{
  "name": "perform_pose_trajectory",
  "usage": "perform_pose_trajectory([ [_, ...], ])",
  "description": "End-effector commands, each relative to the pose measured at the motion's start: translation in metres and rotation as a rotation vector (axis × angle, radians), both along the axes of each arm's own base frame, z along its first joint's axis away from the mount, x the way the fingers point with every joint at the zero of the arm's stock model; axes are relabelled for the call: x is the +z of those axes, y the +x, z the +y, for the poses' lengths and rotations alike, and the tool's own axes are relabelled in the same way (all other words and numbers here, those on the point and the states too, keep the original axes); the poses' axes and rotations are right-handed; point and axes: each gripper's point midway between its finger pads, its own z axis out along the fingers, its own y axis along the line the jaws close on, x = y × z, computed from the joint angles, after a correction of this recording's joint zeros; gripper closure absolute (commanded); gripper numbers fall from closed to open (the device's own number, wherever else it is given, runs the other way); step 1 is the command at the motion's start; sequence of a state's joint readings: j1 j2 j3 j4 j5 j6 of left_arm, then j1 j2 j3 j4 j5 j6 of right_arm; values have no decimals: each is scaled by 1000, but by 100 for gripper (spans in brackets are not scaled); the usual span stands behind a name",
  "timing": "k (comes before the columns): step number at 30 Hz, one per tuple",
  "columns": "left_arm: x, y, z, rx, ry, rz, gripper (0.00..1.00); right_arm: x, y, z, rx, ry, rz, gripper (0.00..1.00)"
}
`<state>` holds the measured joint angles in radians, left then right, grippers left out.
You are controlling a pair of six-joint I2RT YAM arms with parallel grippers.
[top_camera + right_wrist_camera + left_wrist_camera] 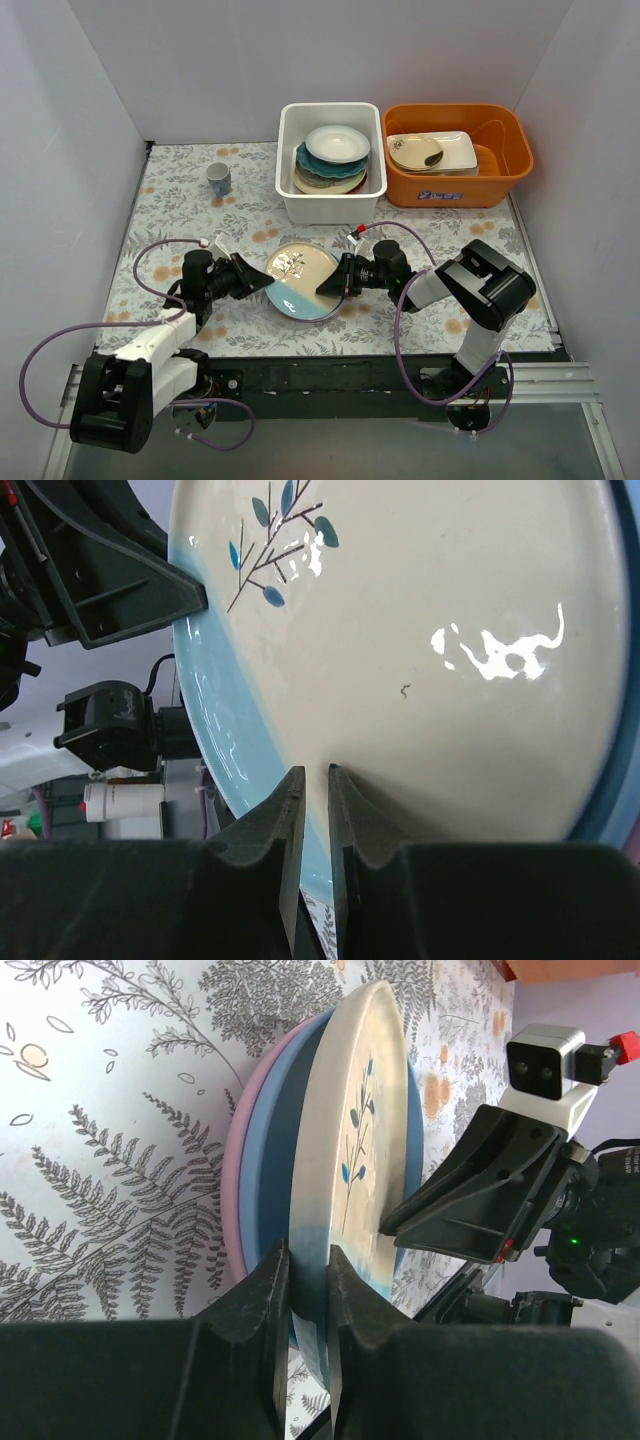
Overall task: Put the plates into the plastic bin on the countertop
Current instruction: Pick up the plate at the center of the board.
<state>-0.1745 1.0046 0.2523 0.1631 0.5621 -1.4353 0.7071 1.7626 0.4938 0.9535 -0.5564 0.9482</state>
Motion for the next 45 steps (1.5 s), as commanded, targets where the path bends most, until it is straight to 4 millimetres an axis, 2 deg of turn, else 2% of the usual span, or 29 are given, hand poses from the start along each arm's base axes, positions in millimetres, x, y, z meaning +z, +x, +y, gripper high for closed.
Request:
perform_pose_trajectory([
  [1, 18, -7, -15, -89, -58, -64, 100, 3, 3, 3, 6, 11, -23, 76],
  [11, 23, -4, -10, -46, -45, -86, 100, 12, 3, 2, 7, 31, -48, 75],
  [14, 23, -2, -7, -23, -36, -84, 100, 14, 2, 0, 3, 28, -58, 72],
  [17, 26, -1, -6, -13, -38, -96, 100, 18, 2, -2, -2, 30, -81, 65],
  [24, 27, 1, -5, -7, -29, -97, 100, 27, 5, -13, -43, -5, -154, 38],
  [27, 28, 2, -5, -2, -28, -98, 100, 35, 7, -21, -80, -14, -205, 32],
  [28, 27, 2, -5, -3, -27, -96, 100, 44, 12, -24, -118, -6, -237, 29],
  [33, 28, 3, -5, 1, -27, -97, 100, 43, 16, -50, -225, -78, -306, 14],
  [34, 28, 3, -5, 1, -27, -97, 100, 50, 22, -56, -273, -86, -337, 12],
  [36, 29, 3, -4, 3, -28, -96, 100, 44, 24, -66, -307, -143, -335, 8],
  [37, 29, 4, -4, 5, -29, -97, 100, 49, 28, -72, -340, -156, -365, 6],
  [39, 30, 5, -4, 11, -31, -99, 100, 45, 30, -79, -364, -187, -365, 4],
  [45, 42, 7, -5, 19, -48, -119, 100, 44, 30, -84, -374, -198, -365, 2],
])
